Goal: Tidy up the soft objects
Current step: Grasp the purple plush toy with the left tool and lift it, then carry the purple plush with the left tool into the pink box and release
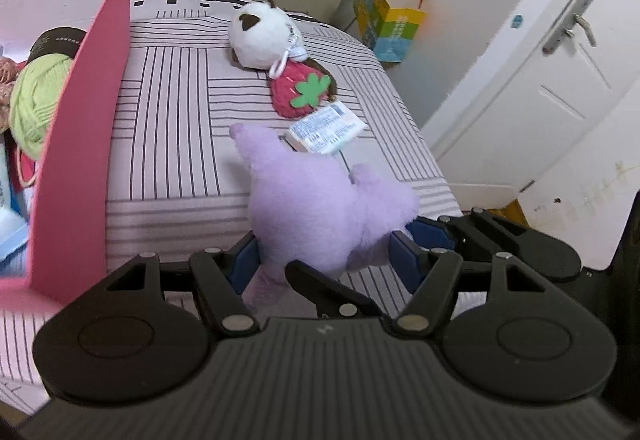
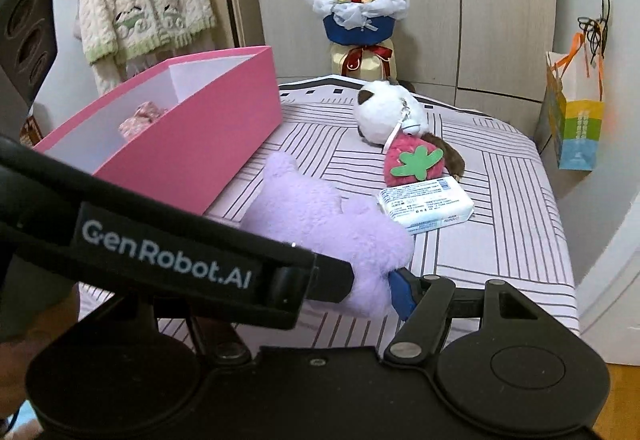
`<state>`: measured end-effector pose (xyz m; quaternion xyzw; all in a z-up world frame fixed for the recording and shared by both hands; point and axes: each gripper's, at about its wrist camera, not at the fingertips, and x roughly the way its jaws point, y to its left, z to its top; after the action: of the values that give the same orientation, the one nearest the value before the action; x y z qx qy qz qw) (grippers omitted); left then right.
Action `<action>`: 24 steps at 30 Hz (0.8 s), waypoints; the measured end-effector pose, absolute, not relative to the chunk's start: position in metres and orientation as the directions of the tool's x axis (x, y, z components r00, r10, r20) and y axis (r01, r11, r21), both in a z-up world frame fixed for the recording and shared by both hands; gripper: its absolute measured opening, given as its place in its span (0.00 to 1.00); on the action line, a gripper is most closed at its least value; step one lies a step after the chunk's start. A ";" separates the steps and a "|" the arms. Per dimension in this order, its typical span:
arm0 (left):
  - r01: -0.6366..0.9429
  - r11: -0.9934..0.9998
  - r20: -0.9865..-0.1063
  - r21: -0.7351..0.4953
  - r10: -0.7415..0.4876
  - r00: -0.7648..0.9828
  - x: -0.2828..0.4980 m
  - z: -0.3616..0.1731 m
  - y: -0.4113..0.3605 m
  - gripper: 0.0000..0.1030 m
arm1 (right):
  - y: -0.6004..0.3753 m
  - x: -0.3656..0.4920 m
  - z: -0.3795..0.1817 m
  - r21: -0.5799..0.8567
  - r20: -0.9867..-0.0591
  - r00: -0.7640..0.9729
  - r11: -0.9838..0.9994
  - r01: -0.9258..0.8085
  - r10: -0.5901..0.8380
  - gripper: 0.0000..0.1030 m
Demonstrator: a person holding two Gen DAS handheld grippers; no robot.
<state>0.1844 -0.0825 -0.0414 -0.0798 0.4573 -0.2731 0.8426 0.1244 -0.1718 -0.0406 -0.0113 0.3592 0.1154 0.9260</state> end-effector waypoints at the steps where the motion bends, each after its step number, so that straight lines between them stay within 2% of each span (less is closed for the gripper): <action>1: 0.395 0.832 -0.724 -0.388 -0.541 0.428 0.179 -0.038 -0.080 0.65 | -0.170 0.120 -0.036 0.049 -0.669 0.714 0.971 -0.232 0.204 0.71; 5: 0.446 0.808 -0.709 -0.385 -0.568 0.418 0.162 -0.021 -0.069 0.59 | -0.160 0.101 -0.014 -0.034 -0.657 0.728 0.957 -0.287 0.196 0.71; 7: 0.461 0.794 -0.696 -0.397 -0.588 0.412 0.155 -0.010 -0.060 0.59 | -0.154 0.092 -0.002 -0.058 -0.643 0.738 0.947 -0.315 0.206 0.71; 17: 0.473 0.811 -0.631 -0.344 -0.572 0.524 0.129 0.041 -0.006 0.59 | -0.116 0.088 0.043 -0.077 -0.547 0.776 0.904 -0.420 0.314 0.71; 24: 0.436 0.845 -0.596 -0.310 -0.530 0.603 0.138 0.057 0.041 0.59 | -0.081 0.117 0.052 -0.023 -0.503 0.761 0.873 -0.486 0.410 0.72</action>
<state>0.1377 0.0405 0.0573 -0.0662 0.3537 -0.2706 0.8929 0.1166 -0.0813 0.0523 -0.0763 0.2496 0.2396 0.9351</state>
